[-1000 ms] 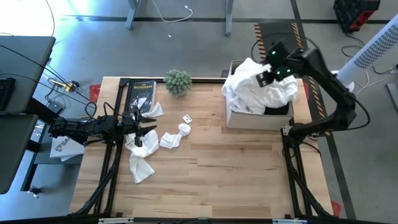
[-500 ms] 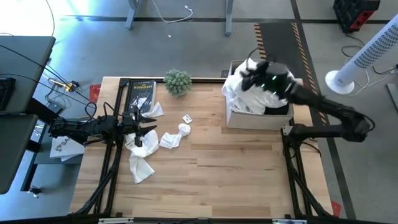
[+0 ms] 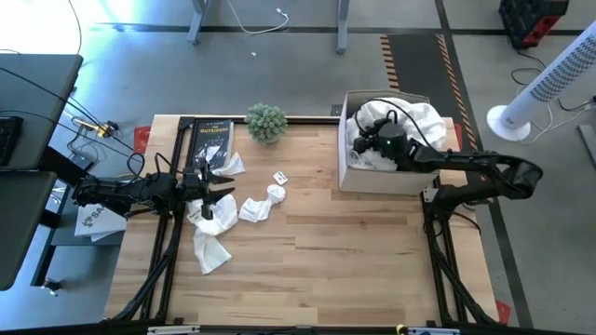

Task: Sort clothes
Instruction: Adjust the white shirt

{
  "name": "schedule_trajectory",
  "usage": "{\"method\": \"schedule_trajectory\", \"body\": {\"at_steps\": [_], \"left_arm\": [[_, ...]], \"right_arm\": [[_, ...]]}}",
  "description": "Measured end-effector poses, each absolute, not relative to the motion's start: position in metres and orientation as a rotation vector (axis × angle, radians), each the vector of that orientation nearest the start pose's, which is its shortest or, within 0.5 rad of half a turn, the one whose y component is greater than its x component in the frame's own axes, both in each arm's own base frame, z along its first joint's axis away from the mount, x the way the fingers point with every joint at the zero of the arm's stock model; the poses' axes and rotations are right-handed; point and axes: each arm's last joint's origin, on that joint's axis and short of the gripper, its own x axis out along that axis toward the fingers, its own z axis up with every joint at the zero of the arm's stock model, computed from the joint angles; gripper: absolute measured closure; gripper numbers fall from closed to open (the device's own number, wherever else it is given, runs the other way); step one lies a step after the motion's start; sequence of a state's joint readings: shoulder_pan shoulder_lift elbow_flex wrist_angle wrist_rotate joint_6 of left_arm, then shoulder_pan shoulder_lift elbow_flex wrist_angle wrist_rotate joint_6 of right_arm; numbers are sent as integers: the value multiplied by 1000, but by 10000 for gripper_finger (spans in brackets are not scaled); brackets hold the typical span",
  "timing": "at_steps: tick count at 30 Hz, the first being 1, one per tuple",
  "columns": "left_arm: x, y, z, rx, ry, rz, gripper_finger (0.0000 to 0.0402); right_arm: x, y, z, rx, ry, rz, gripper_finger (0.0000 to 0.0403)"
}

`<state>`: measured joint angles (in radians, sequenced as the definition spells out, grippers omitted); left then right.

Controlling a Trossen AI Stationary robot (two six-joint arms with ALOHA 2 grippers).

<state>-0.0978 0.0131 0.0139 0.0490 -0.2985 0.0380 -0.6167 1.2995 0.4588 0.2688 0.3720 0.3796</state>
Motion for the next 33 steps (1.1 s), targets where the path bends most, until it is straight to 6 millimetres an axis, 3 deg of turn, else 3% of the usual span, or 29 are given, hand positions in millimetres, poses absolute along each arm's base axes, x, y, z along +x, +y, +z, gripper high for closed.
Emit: {"method": "schedule_trajectory", "body": {"at_steps": [4, 9, 12, 17, 20, 24, 29, 33], "left_arm": [[97, -1, 172, 28, -45, 202, 271], [97, -1, 172, 28, -45, 202, 271], [97, -1, 172, 28, -45, 202, 271], [97, -1, 172, 28, -45, 202, 271], [97, -1, 172, 28, -45, 202, 271], [97, -1, 172, 28, -45, 202, 271], [97, -1, 172, 28, -45, 202, 271], [97, -1, 172, 28, -45, 202, 271]], "right_arm": [[191, -145, 180, 405, 441, -1043, 232], [194, -142, 239, 368, 408, -1082, 231], [188, -139, 272, 311, 454, -1178, 231], [178, -123, 295, 141, 452, -1438, 231], [171, -116, 281, 108, 450, -1580, 231], [158, -118, 241, 256, 434, -1672, 231], [146, -130, 188, 460, 442, -1662, 231], [140, -138, 168, 558, 459, -1635, 231]]}}
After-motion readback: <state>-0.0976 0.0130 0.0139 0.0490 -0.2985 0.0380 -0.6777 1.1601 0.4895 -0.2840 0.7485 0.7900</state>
